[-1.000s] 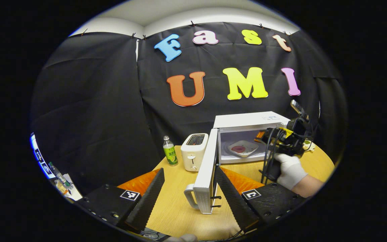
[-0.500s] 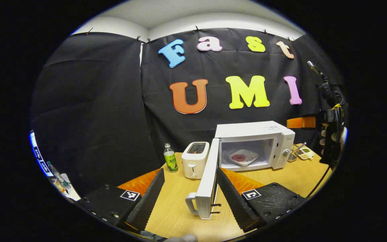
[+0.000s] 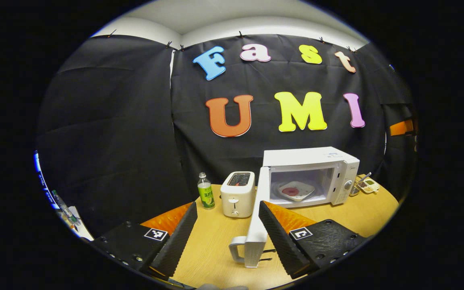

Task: Open the microwave oven with the left hand, put the food in, and close the microwave oven.

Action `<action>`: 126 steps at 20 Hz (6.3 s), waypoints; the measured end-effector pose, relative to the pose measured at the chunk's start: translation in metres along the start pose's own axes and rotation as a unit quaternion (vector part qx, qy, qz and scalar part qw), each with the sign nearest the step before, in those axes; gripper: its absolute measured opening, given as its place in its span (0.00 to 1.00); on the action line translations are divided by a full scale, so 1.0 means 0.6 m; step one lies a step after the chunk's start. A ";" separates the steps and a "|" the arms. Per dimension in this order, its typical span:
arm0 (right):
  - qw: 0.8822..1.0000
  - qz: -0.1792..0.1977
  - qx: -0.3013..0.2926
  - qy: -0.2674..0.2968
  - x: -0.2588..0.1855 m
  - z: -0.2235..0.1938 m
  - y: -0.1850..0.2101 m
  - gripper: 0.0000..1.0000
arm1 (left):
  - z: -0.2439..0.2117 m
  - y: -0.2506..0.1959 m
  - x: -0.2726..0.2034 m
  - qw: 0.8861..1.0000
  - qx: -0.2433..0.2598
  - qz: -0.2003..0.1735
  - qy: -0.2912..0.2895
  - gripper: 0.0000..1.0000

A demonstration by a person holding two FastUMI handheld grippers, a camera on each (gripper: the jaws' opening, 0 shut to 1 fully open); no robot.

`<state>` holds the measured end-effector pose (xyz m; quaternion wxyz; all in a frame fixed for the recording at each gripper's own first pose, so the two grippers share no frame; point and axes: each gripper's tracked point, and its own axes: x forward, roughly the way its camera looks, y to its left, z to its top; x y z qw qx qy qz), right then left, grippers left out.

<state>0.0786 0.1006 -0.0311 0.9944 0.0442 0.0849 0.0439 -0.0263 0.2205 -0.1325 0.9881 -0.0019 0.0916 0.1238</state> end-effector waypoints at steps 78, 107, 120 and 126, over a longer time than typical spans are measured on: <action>0.977 -0.164 0.104 0.087 -0.096 -0.046 -0.247 1.00 | -0.088 -0.679 0.319 0.962 0.050 -0.268 0.027 0.00; 1.000 -0.020 0.012 0.016 -0.051 0.004 0.015 1.00 | 0.158 -0.285 -0.030 0.983 -0.046 -0.171 -0.043 0.94; 0.999 -0.013 -0.010 -0.041 -0.080 0.076 0.053 1.00 | 0.299 -0.227 -0.068 0.981 -0.051 -0.138 -0.124 0.94; 0.999 -0.027 -0.009 -0.044 -0.083 0.076 0.034 0.92 | 0.302 -0.243 -0.059 0.981 -0.047 -0.144 -0.118 0.94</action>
